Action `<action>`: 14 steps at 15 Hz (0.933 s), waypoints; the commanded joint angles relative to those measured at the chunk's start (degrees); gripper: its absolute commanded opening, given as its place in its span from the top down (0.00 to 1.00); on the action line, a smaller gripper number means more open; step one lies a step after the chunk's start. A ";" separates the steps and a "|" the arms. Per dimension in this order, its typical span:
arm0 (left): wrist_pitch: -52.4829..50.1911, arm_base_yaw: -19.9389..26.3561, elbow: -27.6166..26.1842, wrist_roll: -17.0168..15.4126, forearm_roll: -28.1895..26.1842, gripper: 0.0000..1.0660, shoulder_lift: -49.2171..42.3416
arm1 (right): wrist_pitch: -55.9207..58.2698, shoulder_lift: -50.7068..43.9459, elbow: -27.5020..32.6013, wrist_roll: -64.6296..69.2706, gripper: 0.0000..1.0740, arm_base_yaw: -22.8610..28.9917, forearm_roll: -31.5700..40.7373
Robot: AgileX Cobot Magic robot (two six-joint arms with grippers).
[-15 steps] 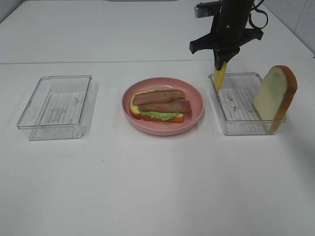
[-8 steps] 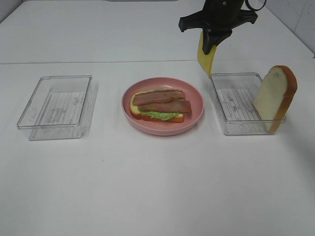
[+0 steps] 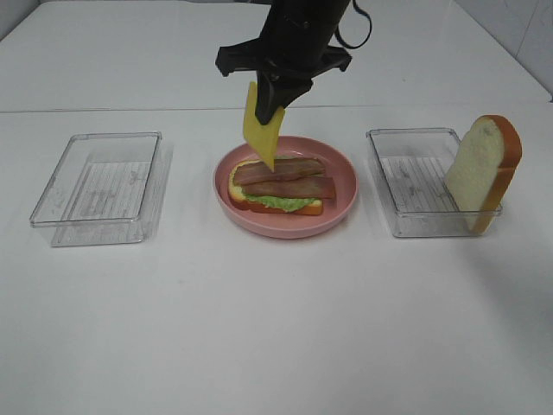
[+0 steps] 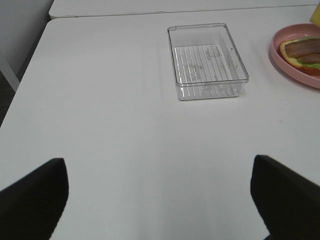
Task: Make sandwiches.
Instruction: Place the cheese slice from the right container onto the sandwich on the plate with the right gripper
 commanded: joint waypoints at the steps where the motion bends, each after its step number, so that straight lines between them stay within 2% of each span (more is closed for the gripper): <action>1: -0.23 0.17 0.00 0.00 -0.17 0.15 -0.97 | 0.11 2.23 0.06 -3.04 1.00 0.74 4.07; 5: -0.23 0.17 0.00 0.00 -0.17 0.15 -0.97 | -0.57 6.30 0.06 -4.30 1.00 0.86 4.81; 10: -0.23 0.17 0.00 0.00 -0.17 0.15 -0.97 | -2.69 9.05 0.06 -3.55 1.00 0.80 -0.52; 14: -0.23 0.17 0.00 0.00 -0.17 0.15 -0.97 | -4.35 9.05 0.06 -1.72 1.00 0.80 -9.05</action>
